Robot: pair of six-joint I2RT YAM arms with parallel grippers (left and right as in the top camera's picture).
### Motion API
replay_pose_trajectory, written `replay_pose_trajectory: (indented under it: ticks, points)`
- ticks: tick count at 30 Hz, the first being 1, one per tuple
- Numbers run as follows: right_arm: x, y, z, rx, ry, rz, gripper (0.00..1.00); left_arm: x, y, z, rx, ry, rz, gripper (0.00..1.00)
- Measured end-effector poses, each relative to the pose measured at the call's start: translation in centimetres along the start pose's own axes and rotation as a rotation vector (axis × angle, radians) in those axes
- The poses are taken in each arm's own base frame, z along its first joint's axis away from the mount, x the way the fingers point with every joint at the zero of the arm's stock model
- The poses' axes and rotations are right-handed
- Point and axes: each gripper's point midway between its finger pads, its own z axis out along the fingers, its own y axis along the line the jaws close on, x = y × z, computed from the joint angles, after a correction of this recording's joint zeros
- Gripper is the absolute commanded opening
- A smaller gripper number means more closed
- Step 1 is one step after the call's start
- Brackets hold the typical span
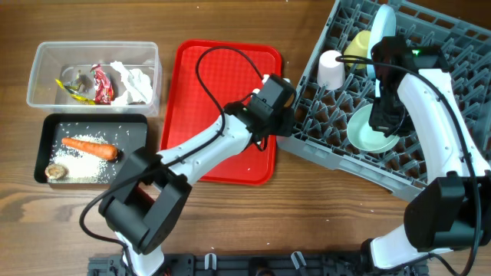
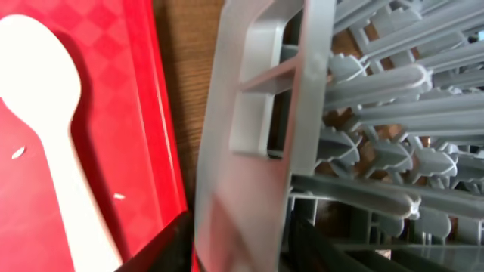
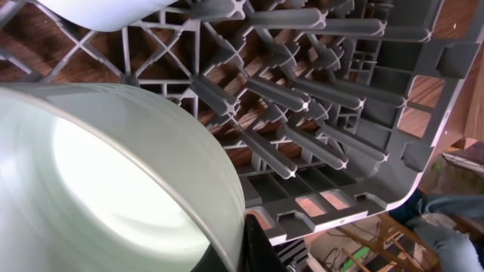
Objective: Sort waste into correct bins and load items into the dishwasher rack
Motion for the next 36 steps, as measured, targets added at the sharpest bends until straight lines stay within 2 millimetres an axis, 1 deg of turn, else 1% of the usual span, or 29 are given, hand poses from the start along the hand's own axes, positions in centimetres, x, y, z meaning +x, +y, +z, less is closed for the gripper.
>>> replay_pose_trajectory:
  ticks: [2, 3, 4, 6, 7, 9, 10, 12, 14, 16, 18, 20, 23, 24, 26, 28, 29, 30, 32, 33, 34, 36]
  points:
    - [0.0, 0.0, 0.0, 0.0, -0.001, 0.0, 0.04, -0.2, -0.3, -0.1, 0.007, -0.005, 0.005, 0.06]
    - [-0.1, 0.0, 0.0, -0.002, -0.005, 0.002, 0.04, -0.1, -0.3, -0.1, 0.005, -0.002, 0.003, 0.04]
    - [-0.3, 0.1, 0.0, -0.004, -0.011, 0.005, 0.04, -0.5, -0.5, -0.3, -0.001, -0.014, 0.004, 0.04]
    - [-0.7, 0.1, -0.4, -0.013, -0.03, 0.014, 0.04, -0.7, -0.1, -0.4, -0.041, -0.029, 0.024, 0.04]
    - [-0.9, 0.1, -0.7, -0.019, -0.042, 0.02, 0.04, -0.7, 0.0, -0.5, -0.053, -0.032, 0.033, 0.04]
    - [-1.4, -0.3, -2.0, -0.039, -0.089, 0.042, 0.04, -0.6, -0.1, -0.5, -0.062, -0.032, 0.043, 0.04]
    - [-1.8, -0.9, -3.3, -0.055, -0.129, 0.063, 0.04, -0.5, -0.1, -0.5, -0.064, -0.031, 0.045, 0.04]
    - [-2.1, -2.0, -5.2, -0.076, -0.19, 0.099, 0.04, -0.3, -0.3, -0.7, -0.063, -0.024, 0.05, 0.04]
    - [-1.6, -4.3, -6.7, -0.052, -0.233, 0.139, 0.04, 0.4, -0.7, -0.9, -0.067, -0.011, 0.061, 0.04]
    - [-0.5, -6.2, -6.7, 0.014, -0.213, 0.162, 0.04, 1.0, -1.1, -1.2, -0.073, -0.003, 0.07, 0.04]
    - [-0.1, -7.6, -6.4, 0.069, -0.195, 0.188, 0.04, 1.6, -1.4, -1.5, -0.079, 0.007, 0.077, 0.04]
    - [0.2, -9.4, -6.2, 0.133, -0.186, 0.226, 0.04, 2.6, -1.8, -2.1, -0.079, 0.026, 0.083, 0.04]
    - [0.3, -11.8, -5.9, 0.208, -0.185, 0.289, 0.04, 3.3, -2.6, -2.3, -0.025, 0.046, 0.069, 0.04]
    - [0.2, -12.2, -5.9, 0.218, -0.188, 0.304, 0.05, 3.4, -3.0, -2.3, -0.003, 0.05, 0.06, 0.04]
    - [-0.8, -13.0, -5.8, 0.224, -0.225, 0.355, 0.04, 3.2, -3.7, -2.1, 0.036, 0.039, 0.046, 0.04]
    - [-2.4, -14.1, -5.9, 0.236, -0.29, 0.431, 0.04, 2.8, -4.8, -2.2, 0.092, 0.029, 0.045, 0.04]
    - [-3.1, -14.9, -6.1, 0.256, -0.326, 0.465, 0.04, 2.5, -5.9, -2.7, 0.145, 0.024, 0.042, 0.04]
    - [-4.4, -16.0, -6.3, 0.264, -0.38, 0.527, 0.04, 2.2, -8.4, -4.2, 0.262, 0.029, 0.053, 0.04]
    - [-6.8, -17.6, -7.0, 0.273, -0.483, 0.594, 0.06, 2.6, -11.2, -6.2, 0.371, 0.046, 0.085, 0.04]
    - [-8.1, -18.5, -7.5, 0.279, -0.54, 0.619, 0.04, 2.8, -12.2, -6.9, 0.409, 0.055, 0.098, 0.04]
    - [-9.2, -19.2, -8.1, 0.289, -0.589, 0.626, 0.04, 3.1, -12.7, -7.2, 0.43, 0.064, 0.105, 0.04]
    - [-10.8, -20.3, -8.9, 0.312, -0.654, 0.625, 0.04, 3.2, -12.7, -7.3, 0.44, 0.076, 0.107, 0.04]
